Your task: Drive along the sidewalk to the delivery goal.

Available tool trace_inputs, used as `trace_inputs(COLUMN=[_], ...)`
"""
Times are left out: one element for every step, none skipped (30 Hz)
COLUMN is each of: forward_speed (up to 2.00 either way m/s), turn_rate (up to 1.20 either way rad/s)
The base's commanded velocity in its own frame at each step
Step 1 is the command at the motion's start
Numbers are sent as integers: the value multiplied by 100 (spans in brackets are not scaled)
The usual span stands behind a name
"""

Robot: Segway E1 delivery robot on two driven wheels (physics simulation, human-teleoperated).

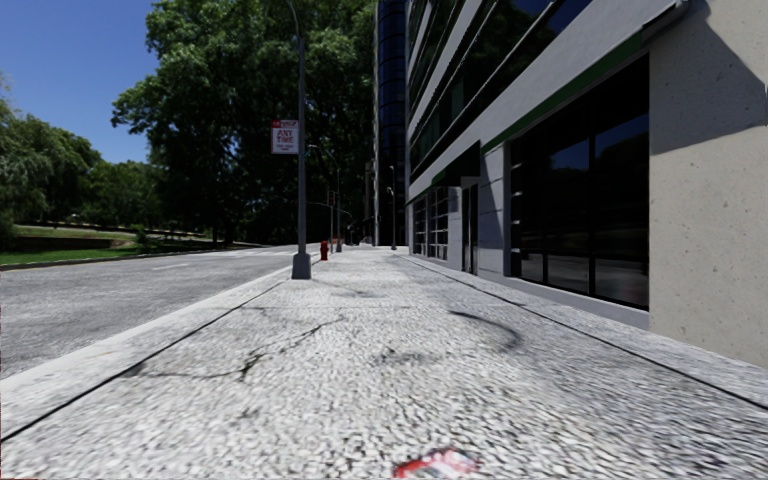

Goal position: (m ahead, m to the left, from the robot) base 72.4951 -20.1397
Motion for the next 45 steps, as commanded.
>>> trace_inputs(forward_speed=[200, 200, 200, 200, 200, 200, 200, 200, 200, 200, 200, 200, 200, 200, 200, 200, 200, 200, 200, 200, 200, 200, 200, 200, 200, 200, 200, 200, 200, 200, 200, 200, 200, 200, 200, 200, 200, 200, 199, 199, 199, 199, 199, 198, 198], turn_rate=[-13, 0, 0, 0, 0, 0, 0, 0, 0, 0, 0, 0, 0, 0, 0, 0, 0, 0, 0, 0, 0, 0, 0, 0, 0, 0, 0, 0, 0, 0, 0, 0, 0, 0, 0, 0, 0, 0, 0, 0, 0, 0, 0, 0, 0])
